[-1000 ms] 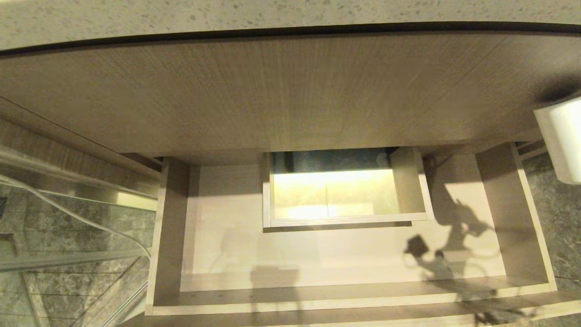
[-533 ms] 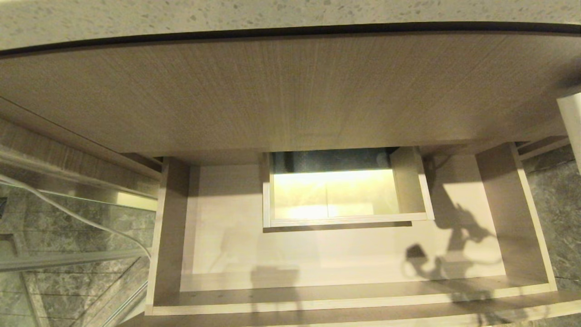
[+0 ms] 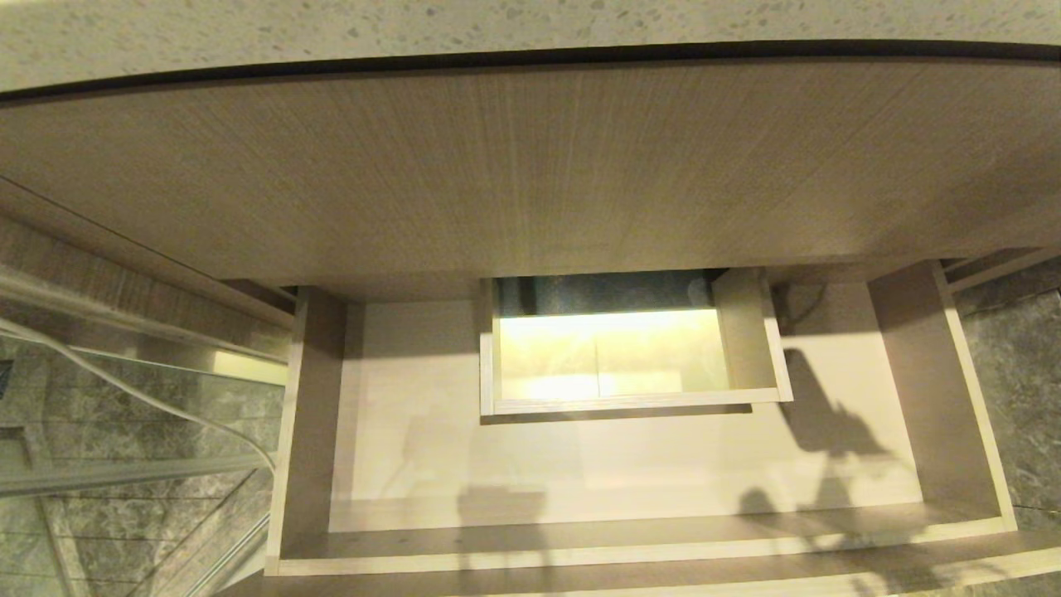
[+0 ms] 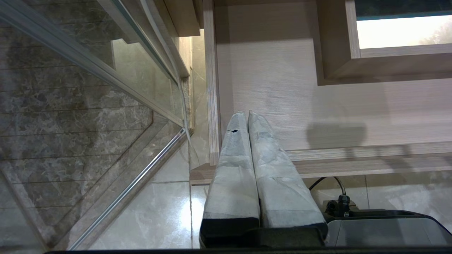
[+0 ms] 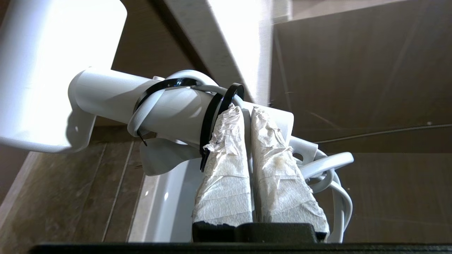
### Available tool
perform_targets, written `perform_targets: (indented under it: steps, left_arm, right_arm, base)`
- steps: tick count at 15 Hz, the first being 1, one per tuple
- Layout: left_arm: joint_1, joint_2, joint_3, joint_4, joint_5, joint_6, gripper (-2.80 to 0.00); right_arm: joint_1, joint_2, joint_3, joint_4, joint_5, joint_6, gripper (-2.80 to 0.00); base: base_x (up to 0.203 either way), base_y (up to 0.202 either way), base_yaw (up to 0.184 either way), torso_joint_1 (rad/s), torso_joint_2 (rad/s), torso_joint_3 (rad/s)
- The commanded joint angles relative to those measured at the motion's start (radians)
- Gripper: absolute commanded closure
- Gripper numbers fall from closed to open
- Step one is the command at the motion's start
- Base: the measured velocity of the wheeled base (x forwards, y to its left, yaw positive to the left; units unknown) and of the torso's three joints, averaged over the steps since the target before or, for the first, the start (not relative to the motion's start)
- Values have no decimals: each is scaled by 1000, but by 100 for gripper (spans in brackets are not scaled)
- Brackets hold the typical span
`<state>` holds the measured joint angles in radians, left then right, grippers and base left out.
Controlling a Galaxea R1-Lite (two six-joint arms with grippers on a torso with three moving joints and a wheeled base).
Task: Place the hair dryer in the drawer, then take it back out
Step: Place it on the countertop
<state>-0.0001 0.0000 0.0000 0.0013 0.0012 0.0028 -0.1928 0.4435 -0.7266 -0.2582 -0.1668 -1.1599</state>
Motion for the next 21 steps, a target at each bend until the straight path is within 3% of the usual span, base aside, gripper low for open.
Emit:
perform_targets:
  steps: [1, 9, 21]
  left_arm:
    - [0, 0, 0, 0, 0, 0, 0]
    - [0, 0, 0, 0, 0, 0, 0]
    - [0, 0, 0, 0, 0, 0, 0]
  right_arm:
    - [-1, -60, -19, 1, 0, -7, 0]
    - [-1, -163, -38, -8, 2, -5, 0]
    - [-2, -30, -295, 7, -3, 12, 0]
  base:
    - [0, 0, 0, 0, 0, 0]
    - [0, 0, 0, 0, 0, 0]
    - [0, 0, 0, 0, 0, 0]
